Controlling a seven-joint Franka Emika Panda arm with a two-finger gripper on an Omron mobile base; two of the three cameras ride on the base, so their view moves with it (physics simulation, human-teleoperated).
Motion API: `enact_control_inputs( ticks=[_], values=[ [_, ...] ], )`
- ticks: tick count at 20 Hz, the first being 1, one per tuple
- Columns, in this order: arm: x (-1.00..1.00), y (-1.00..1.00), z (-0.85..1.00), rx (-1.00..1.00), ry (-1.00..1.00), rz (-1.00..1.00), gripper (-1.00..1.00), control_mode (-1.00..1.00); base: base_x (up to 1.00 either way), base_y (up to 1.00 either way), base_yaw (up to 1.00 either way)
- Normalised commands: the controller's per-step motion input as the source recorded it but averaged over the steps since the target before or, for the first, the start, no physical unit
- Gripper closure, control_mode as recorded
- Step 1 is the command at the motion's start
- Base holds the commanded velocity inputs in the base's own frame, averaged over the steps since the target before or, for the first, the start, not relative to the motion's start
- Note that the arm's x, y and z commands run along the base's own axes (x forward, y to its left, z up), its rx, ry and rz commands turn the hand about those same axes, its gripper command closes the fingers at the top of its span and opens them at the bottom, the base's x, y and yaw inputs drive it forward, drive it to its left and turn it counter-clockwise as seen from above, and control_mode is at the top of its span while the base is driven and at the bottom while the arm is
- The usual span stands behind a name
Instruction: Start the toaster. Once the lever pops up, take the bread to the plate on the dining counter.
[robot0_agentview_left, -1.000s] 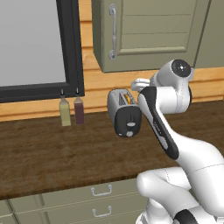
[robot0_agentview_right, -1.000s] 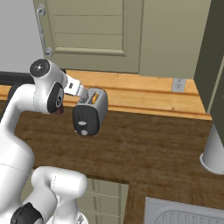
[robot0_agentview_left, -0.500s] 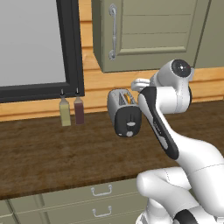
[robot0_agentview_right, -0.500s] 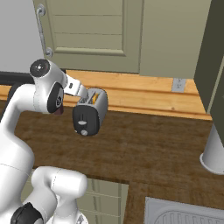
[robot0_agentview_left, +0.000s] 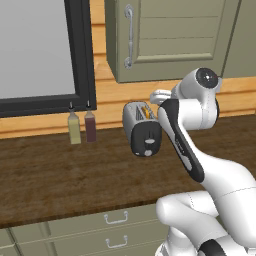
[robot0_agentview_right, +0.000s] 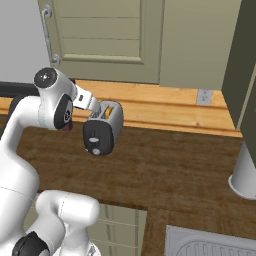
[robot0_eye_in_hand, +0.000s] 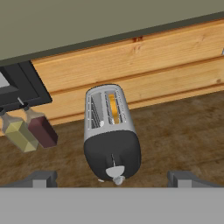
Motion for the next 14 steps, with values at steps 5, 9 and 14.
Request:
enact_control_inputs(
  ticks=[5, 9, 14],
  values=[
    [0.00, 0.00, 0.00, 0.00, 0.00, 0.00, -1.00, -1.00, 0.00, 0.00, 0.00],
    [0.00, 0.00, 0.00, 0.00, 0.00, 0.00, -1.00, -1.00, 0.00, 0.00, 0.00],
    [0.00, 0.00, 0.00, 0.00, 0.00, 0.00, -1.00, -1.00, 0.00, 0.00, 0.00]
  ],
)
